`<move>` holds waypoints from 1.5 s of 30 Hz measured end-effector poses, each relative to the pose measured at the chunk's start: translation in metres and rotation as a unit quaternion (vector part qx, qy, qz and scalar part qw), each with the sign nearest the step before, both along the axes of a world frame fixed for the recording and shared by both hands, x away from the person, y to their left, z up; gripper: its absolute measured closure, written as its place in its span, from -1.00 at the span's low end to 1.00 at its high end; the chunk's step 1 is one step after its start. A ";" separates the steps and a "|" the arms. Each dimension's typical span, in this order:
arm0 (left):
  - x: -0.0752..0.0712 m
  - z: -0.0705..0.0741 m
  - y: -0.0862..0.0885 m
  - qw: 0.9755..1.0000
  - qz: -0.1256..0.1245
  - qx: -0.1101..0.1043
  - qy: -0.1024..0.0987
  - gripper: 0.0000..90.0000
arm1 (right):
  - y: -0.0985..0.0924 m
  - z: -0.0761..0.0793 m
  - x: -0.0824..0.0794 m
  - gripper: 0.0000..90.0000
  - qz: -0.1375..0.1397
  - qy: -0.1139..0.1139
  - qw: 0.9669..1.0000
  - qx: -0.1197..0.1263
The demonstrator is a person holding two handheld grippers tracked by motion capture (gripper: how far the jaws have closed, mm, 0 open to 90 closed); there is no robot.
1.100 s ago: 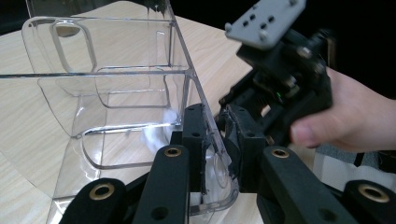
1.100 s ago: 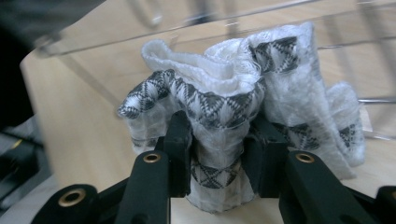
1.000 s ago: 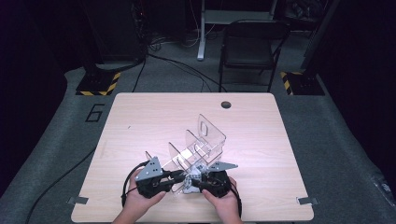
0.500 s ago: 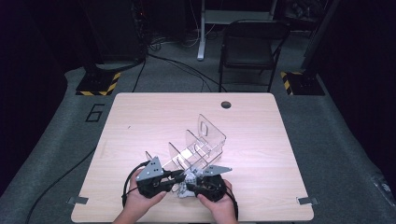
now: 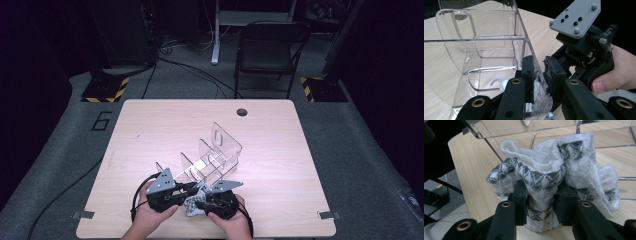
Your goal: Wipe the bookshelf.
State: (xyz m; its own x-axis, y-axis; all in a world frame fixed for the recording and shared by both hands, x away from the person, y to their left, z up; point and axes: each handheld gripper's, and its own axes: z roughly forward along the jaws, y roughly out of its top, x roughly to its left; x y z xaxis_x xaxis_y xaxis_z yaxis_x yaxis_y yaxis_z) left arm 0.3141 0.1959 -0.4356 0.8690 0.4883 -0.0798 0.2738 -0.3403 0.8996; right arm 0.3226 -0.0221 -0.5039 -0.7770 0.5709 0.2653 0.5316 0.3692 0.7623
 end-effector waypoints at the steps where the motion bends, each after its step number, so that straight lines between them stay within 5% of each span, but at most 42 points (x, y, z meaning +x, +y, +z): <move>1: 0.000 0.000 0.000 1.000 0.000 0.000 -0.001 0.74 | -0.002 0.000 0.002 0.47 -0.003 0.003 1.000 0.002; 7: 0.000 0.000 -0.001 1.000 0.001 -0.002 0.006 0.74 | -0.017 -0.001 0.013 0.45 -0.056 0.010 0.998 0.017; 14: 0.000 0.000 -0.001 1.000 0.004 0.000 0.004 0.74 | -0.004 -0.001 0.004 0.48 -0.012 0.004 1.000 0.012; 20: 0.000 0.000 -0.001 1.000 0.003 0.002 0.002 0.75 | -0.015 -0.001 0.011 0.46 -0.053 0.010 0.998 0.016; 27: 0.001 0.000 -0.001 1.000 0.003 0.001 0.002 0.74 | 0.003 0.000 -0.002 0.49 0.002 0.004 1.000 0.005; 30: 0.001 0.000 -0.001 1.000 0.003 0.001 0.001 0.74 | -0.008 -0.001 0.007 0.49 -0.024 -0.004 1.000 0.004; 33: 0.001 0.000 -0.001 1.000 0.002 0.002 0.001 0.74 | -0.013 -0.001 0.009 0.47 -0.048 0.011 0.999 0.014; 40: 0.000 0.000 -0.001 1.000 0.004 0.000 0.002 0.75 | 0.009 -0.002 -0.007 0.49 0.011 0.002 1.000 0.006; 45: 0.000 0.000 -0.001 1.000 0.004 0.001 0.001 0.75 | -0.006 -0.003 0.003 0.51 -0.019 0.000 1.000 -0.011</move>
State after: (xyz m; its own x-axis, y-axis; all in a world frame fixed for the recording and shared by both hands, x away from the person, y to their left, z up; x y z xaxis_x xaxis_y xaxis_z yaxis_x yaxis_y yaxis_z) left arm 0.3145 0.1945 -0.4357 0.8647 0.4958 -0.0806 0.2784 -0.3395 0.8985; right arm 0.3252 -0.0280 -0.5067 -0.7552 0.6051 0.2520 0.5451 0.3663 0.7541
